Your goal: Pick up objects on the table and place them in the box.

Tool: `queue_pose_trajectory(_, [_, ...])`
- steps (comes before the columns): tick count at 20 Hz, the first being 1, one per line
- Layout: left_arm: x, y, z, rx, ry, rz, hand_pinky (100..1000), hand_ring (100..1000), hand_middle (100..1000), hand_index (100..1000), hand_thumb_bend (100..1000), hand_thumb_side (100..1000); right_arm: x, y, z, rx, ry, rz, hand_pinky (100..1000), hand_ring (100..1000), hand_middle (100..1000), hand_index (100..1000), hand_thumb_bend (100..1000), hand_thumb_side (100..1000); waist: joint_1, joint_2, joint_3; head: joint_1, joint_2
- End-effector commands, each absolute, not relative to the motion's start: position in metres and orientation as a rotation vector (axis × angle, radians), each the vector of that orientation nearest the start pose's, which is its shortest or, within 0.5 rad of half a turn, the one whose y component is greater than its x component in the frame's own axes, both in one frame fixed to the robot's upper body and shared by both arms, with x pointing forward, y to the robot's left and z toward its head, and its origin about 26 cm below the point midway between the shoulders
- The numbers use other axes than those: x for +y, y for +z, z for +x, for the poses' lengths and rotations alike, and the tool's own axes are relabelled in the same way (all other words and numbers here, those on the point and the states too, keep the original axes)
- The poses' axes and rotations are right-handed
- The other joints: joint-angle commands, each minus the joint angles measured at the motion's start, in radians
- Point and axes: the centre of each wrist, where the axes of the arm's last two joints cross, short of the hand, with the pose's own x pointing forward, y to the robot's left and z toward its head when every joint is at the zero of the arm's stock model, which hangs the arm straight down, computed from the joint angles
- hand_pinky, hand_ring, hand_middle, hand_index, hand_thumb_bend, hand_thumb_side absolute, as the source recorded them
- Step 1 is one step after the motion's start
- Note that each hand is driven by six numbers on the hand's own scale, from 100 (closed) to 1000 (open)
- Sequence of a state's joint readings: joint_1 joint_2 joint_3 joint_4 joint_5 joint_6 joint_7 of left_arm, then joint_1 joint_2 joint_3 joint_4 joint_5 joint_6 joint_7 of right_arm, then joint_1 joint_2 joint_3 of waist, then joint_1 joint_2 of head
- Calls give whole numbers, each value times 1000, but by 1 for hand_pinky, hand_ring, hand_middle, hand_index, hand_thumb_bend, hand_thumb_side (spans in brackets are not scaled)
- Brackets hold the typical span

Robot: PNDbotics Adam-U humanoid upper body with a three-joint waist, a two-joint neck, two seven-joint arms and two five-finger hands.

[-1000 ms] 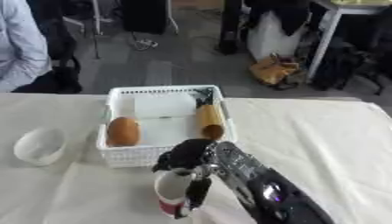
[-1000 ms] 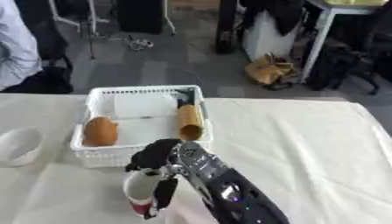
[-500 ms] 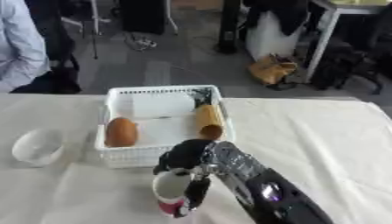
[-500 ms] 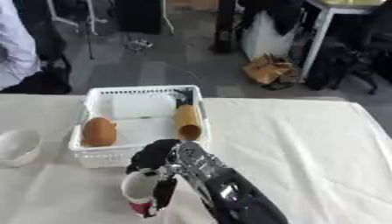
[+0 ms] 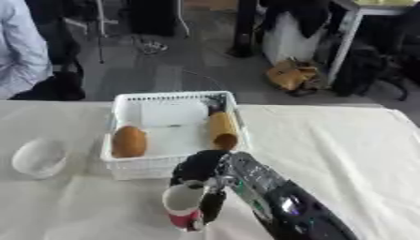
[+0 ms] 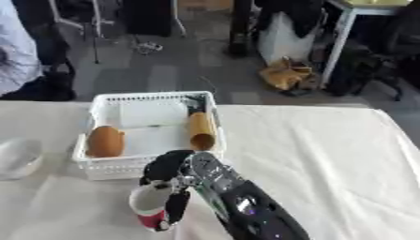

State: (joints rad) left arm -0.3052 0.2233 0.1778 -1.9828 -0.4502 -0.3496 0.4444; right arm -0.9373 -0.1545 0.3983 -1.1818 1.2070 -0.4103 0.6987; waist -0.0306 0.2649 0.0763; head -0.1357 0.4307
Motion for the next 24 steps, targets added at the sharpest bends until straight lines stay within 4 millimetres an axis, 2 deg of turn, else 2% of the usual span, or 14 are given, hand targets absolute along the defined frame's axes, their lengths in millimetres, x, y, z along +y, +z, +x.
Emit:
queue_pose_trajectory(1, [289,207,299,3272,-56,-1086,927,838,820,822,179,1000,-97,197,435,1398,-2979,896,516,675,695,761,456,504,4,-18,-1,-1,-5])
queue_pose_trajectory(10, [290,206,298,3274,-60,-1099,931,837,820,823,173,1000,-94,211,428,1439,-2935,898,505,647,648,733,415,518,7,-20,-7,-2,-5])
queue_pose_trajectory(24, [290,206,298,3276,-54,-1100,931,837,821,823,170,1000,-90,252,415,1504,-2807,936,475,607,599,712,345,563,11,-28,-14,-9,-7])
